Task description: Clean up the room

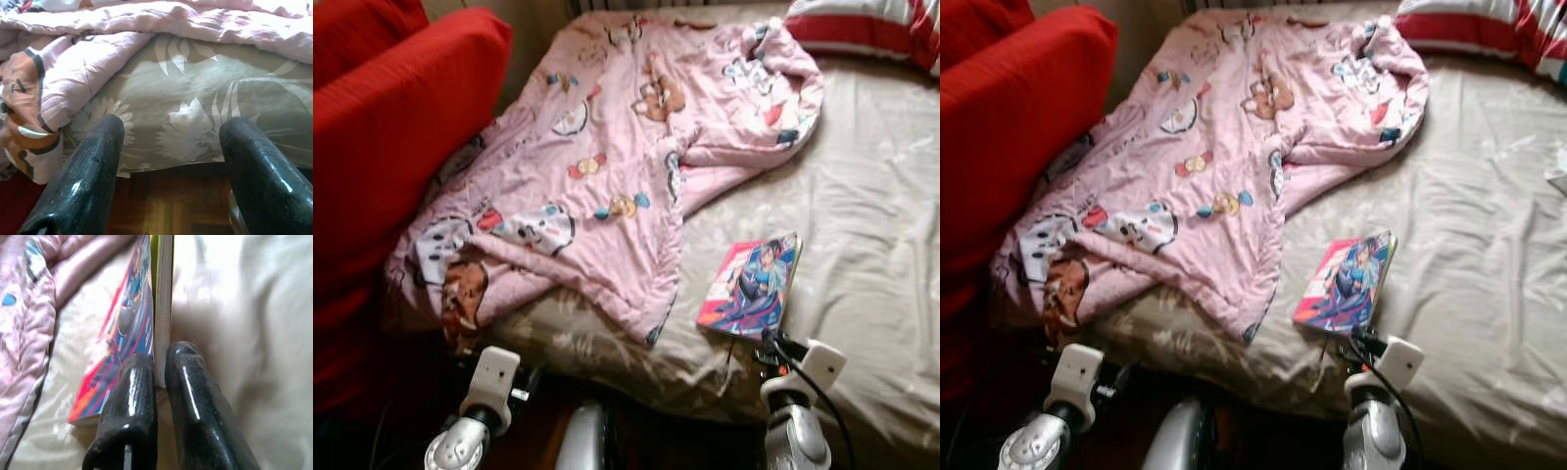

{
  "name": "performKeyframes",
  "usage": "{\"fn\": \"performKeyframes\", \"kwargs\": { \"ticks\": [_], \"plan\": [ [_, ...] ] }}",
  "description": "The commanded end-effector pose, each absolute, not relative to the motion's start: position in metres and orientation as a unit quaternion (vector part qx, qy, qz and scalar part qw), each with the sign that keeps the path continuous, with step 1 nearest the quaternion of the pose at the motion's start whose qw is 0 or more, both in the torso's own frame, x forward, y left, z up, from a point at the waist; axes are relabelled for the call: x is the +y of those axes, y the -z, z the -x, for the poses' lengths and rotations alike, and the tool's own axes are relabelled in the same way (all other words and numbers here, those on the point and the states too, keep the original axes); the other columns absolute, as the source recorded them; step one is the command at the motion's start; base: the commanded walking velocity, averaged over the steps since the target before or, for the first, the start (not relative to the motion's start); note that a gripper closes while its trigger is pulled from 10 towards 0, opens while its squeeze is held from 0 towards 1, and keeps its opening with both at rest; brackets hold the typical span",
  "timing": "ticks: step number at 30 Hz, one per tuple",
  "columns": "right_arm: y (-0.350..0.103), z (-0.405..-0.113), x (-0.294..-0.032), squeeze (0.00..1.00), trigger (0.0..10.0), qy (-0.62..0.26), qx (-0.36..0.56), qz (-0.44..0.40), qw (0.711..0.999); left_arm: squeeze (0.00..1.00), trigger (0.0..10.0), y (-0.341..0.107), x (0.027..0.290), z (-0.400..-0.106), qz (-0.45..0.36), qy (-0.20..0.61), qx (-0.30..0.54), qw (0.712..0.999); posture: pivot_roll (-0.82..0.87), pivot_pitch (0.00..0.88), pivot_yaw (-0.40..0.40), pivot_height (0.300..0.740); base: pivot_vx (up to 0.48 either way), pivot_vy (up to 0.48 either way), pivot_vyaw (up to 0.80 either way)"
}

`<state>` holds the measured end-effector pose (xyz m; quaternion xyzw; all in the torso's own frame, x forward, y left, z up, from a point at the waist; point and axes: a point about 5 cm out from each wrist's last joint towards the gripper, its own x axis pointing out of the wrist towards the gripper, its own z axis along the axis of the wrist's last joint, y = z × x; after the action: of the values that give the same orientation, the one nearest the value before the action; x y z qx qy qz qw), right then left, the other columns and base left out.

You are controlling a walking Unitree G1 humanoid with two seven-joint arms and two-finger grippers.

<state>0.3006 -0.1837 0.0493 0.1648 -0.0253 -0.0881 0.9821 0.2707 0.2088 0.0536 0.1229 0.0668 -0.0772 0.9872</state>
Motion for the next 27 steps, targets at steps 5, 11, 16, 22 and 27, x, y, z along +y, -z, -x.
{"fn": "performKeyframes", "kwargs": {
  "ticks": [5,11,16,22,27],
  "plan": [
    [-0.08,-0.307,-0.177,0.0,0.0,0.063,-0.091,-0.097,0.989,0.0,10.0,-0.043,0.208,-0.271,-0.118,0.06,0.078,0.988,0.05,0.138,0.106,0.591,0.0,0.0,0.0],
    [-0.093,-0.314,-0.176,0.0,8.7,0.058,-0.093,-0.073,0.991,0.0,10.0,-0.038,0.203,-0.275,-0.103,0.049,0.08,0.99,0.02,0.115,0.075,0.591,0.0,0.0,0.0],
    [-0.081,-0.311,-0.178,0.0,10.0,0.06,-0.066,-0.093,0.992,0.0,10.0,-0.035,0.2,-0.274,-0.096,0.044,0.083,0.991,0.03,0.118,0.063,0.591,0.0,0.0,0.0],
    [-0.056,-0.301,-0.182,0.0,10.0,0.094,0.001,-0.148,0.984,0.0,10.0,-0.029,0.204,-0.268,-0.097,0.042,0.091,0.99,0.03,0.134,0.065,0.591,0.0,0.0,0.0],
    [-0.047,-0.297,-0.183,0.0,10.0,0.113,0.025,-0.166,0.979,0.0,10.0,-0.027,0.209,-0.264,-0.1,0.04,0.093,0.99,0.05,0.148,0.076,0.591,0.0,0.0,0.0]
  ]
}}
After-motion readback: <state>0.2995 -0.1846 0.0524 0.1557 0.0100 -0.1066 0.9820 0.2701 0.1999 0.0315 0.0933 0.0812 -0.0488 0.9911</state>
